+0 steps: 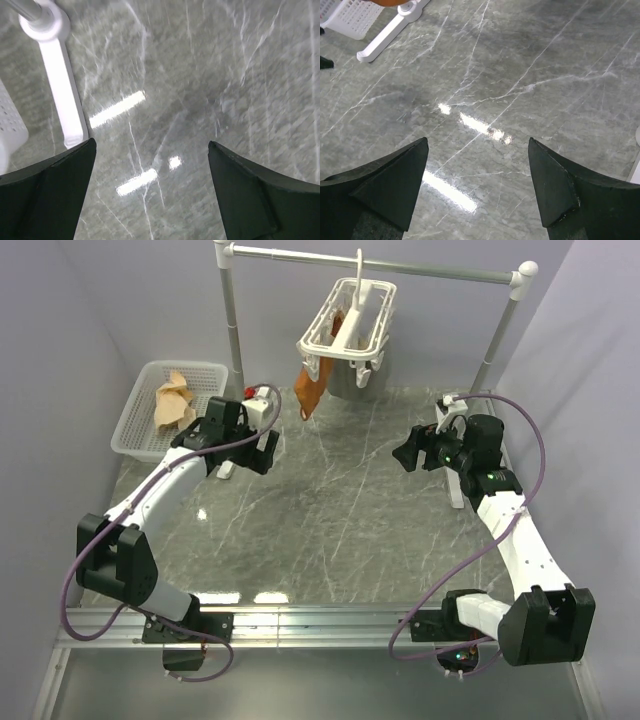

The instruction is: Clip the underwear to the hanger

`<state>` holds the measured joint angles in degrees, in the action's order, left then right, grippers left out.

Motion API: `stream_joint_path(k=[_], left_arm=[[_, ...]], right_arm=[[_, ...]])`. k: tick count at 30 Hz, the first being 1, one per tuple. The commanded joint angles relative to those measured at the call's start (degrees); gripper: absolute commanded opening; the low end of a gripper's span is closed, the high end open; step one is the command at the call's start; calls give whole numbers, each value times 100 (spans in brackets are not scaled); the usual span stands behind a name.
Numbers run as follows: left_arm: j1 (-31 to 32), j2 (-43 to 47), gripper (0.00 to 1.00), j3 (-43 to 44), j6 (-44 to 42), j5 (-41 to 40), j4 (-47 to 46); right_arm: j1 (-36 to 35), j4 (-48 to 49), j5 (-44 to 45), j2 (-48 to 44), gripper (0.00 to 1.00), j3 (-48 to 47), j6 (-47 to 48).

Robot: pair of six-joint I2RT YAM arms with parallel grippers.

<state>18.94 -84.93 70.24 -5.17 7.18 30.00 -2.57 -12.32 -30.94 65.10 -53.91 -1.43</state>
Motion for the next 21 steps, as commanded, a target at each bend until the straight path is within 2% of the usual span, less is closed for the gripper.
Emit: stream_joint_path(k=[1, 5, 6, 8, 9, 12, 13, 16, 19, 21], left_arm=[[-214, 64, 99, 604, 366, 10, -153], [-1189, -339, 99, 1341, 1096, 853, -47], [-1626, -436, 99, 1491, 1306, 1090, -47], [-1893, -769, 99, 2010, 1430, 1093, -56], [-2277, -893, 98, 2185, 1474, 988, -82], [-2596, -1455, 98, 2906, 1335, 681, -126], [-2641, -1639, 98, 3369, 1300, 349, -91], [-2860, -2465, 97, 4423, 1290, 30, 129], [-3071, -3387, 97, 5242, 1396, 186, 112], [-3089, -3679, 97, 5508, 1300, 205, -11]], right_arm=[[55, 186, 27, -147, 88, -172, 29], [81, 212, 35, -42, 88, -234, 38], [72, 221, 53, -24, 88, -295, 55], [90, 195, 79, 99, 89, -365, 99], [107, 186, 105, 134, 89, -444, 91], [125, 177, 132, 266, 89, -559, 90], [134, 177, 141, 318, 89, -594, 177], [151, 124, 202, 406, 89, -726, 310], [186, 98, 237, 529, 90, -849, 345], [195, 63, 246, 643, 90, -963, 398]])
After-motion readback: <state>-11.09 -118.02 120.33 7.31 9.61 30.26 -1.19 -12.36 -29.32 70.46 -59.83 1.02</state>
